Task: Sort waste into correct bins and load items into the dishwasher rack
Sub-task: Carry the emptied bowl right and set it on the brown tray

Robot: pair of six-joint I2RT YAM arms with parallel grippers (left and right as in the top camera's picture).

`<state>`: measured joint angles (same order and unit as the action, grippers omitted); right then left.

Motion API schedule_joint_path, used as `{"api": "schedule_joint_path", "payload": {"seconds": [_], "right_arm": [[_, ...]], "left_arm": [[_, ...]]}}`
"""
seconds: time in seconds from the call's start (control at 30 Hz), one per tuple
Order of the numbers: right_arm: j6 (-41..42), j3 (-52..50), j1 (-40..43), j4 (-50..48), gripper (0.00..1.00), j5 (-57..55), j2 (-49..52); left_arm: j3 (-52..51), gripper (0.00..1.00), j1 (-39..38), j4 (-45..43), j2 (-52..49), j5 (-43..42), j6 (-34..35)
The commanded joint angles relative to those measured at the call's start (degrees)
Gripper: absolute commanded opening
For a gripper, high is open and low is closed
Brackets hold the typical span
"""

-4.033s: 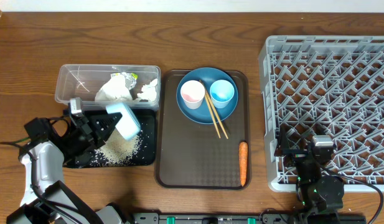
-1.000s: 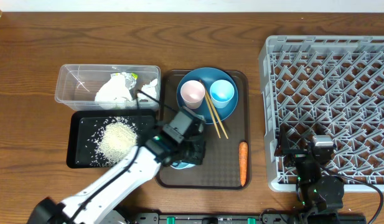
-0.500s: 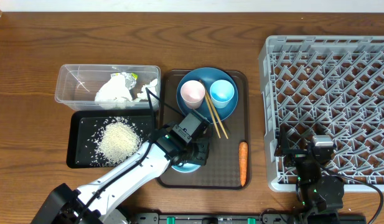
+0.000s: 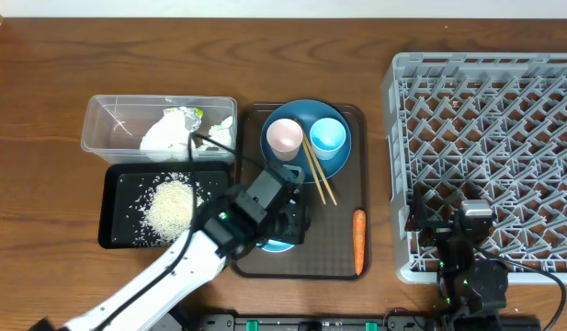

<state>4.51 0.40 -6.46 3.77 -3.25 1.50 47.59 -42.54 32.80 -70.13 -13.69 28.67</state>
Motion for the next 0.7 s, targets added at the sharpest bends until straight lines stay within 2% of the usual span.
{"api": "schedule_joint_path", "payload": {"seconds": [0.0, 0.27, 0.5, 0.67], "right_arm": [[-0.3, -0.1, -0.5, 0.2, 0.99, -0.4, 0.0], [-0.3, -0.1, -0.5, 0.2, 0.99, -0.4, 0.0], [-0.3, -0.1, -0.5, 0.2, 0.99, -0.4, 0.0], [-0.3, -0.1, -0.5, 0.2, 0.99, -0.4, 0.0]], "left_arm": [[1.5, 0.64, 0.0, 1.4, 3.0, 2.1, 0.1], [2.0, 0.82, 0.0, 3.0, 7.8, 2.4, 0.2], [6.3, 0.88, -1.1, 5.7, 7.6, 3.8, 0.6], [8.0, 0.93, -5.4, 5.7, 7.6, 9.2, 3.3]]}}
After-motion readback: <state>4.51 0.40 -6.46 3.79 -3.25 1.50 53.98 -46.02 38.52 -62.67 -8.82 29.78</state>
